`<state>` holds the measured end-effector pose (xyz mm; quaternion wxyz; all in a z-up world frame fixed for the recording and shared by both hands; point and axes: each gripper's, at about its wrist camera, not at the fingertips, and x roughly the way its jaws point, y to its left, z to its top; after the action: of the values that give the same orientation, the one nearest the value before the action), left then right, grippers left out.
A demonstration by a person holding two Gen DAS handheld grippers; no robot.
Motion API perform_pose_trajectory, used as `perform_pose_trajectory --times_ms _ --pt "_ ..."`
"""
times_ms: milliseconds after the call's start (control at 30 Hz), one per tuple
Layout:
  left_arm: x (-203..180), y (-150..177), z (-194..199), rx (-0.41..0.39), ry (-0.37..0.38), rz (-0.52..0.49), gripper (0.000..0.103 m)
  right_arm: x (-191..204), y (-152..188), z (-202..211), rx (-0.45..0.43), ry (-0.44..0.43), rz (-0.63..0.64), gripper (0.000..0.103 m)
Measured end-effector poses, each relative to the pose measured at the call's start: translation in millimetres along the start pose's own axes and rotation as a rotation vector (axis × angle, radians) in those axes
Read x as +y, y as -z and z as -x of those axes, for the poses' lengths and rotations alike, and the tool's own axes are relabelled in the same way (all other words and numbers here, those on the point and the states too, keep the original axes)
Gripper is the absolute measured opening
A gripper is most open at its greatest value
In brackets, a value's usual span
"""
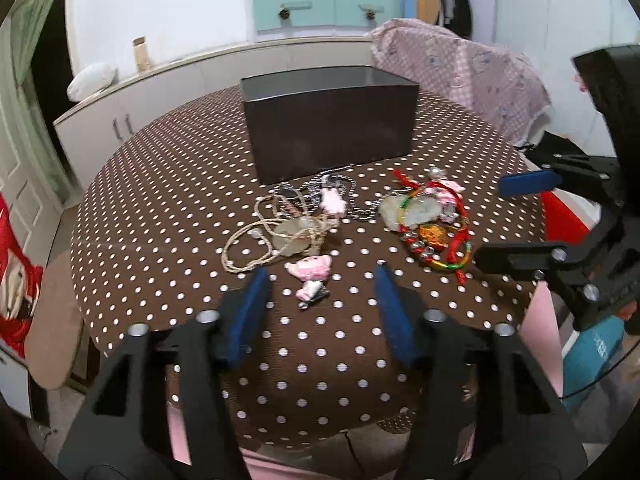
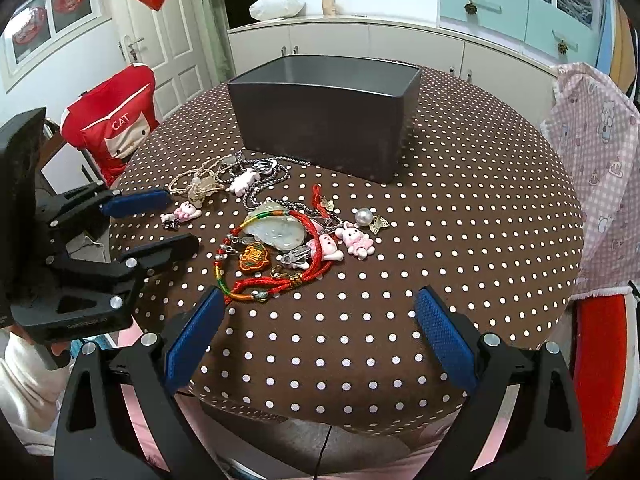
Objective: Organize jewelry
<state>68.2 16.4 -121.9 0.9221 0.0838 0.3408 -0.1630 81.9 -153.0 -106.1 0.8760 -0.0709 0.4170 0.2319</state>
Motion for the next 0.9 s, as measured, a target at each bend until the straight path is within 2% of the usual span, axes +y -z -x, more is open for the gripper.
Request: perform_pose_trajectory --times_ms 67,300,533,900 --pt "-2.9 1.0 1.6 -0.009 -0.025 -0.013 0.030 -0.2 -0.4 -0.9 0.004 0.001 0.001 0.092" --pt "-1.4 4.3 4.2 -0.026 -0.026 -0.016 0.018 2.0 -1.9 -2.4 0.005 -0.005 0.001 0.092" --pt "2.1 12.0 9.2 -0.073 -0.039 -0.006 0.016 8.6 -6.6 -2.4 0.002 -0.031 0.008 0.092" --pt "23.8 25.9 17.7 -0.142 -0.019 0.087 0.016 25.3 -17.9 -7.7 0.005 -0.046 0.043 0.092"
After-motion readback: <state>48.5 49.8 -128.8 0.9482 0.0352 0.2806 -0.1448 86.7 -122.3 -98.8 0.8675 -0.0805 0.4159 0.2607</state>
